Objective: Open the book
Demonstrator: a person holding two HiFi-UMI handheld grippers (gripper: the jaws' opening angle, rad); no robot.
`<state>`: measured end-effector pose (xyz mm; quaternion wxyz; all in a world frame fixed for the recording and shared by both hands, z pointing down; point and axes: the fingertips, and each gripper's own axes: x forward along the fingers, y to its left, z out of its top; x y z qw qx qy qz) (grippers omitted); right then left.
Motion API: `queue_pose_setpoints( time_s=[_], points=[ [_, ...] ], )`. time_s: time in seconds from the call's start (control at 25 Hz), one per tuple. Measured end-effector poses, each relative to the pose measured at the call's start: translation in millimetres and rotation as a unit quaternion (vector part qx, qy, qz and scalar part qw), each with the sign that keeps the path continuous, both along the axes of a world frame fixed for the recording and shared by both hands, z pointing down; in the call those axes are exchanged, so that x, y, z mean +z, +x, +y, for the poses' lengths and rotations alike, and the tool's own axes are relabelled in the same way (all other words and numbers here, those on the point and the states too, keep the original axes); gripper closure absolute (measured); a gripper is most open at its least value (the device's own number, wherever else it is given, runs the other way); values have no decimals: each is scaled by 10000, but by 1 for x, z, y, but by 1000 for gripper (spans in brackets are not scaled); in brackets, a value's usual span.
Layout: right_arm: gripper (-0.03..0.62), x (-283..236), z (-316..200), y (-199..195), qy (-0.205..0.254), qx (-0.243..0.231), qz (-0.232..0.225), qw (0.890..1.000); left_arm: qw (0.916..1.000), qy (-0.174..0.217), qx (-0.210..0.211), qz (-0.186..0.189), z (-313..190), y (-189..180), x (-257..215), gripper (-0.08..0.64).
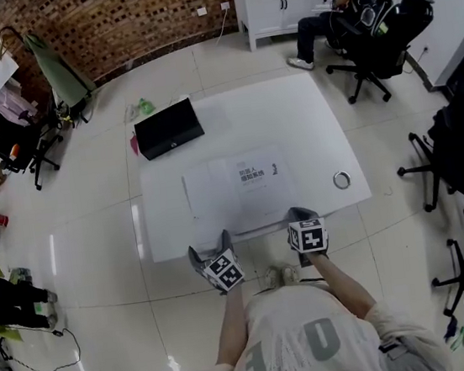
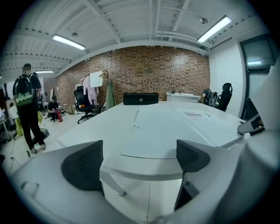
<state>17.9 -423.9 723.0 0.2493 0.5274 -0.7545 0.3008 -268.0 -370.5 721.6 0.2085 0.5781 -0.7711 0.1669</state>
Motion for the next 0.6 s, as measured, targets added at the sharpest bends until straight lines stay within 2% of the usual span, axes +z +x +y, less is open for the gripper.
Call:
queue_pose_setpoints(
  time_s=[0.08,0.12,0.2,0.24,0.32,0.36,0.44,0.56,0.6],
  points=[
    [588,1,-2,-1,-37,30,-35,10000,9992,272,-72,278,0,-2,-13,40],
    [588,-1,-3,0,-68,83,-150,9998,9969,612,-80,497,0,-1,-29,60],
    [588,-22,-2,4,100,179,-653,9977,9854,1406,179,938,-3,8,-72,182],
    [588,-41,1,4,314,139,-938,9950,9789,1673,428,1089,-6,14,-92,248],
    [588,-85,12,0,736,-36,-1320,9885,9690,1953,907,1213,-11,23,-124,508],
    [588,-104,20,-5,886,-116,-1448,9854,9660,2020,1054,1219,-12,24,-138,546],
    [588,-130,36,-15,1094,-173,-1606,9808,9600,2165,1175,1330,-12,23,-163,545],
    [588,-144,57,-23,1337,-29,-1711,9761,9393,2540,1442,1799,-7,33,-189,545],
    [588,-144,65,-26,1364,-9,-1751,9751,9364,2582,1599,1758,-4,38,-194,545]
  ],
)
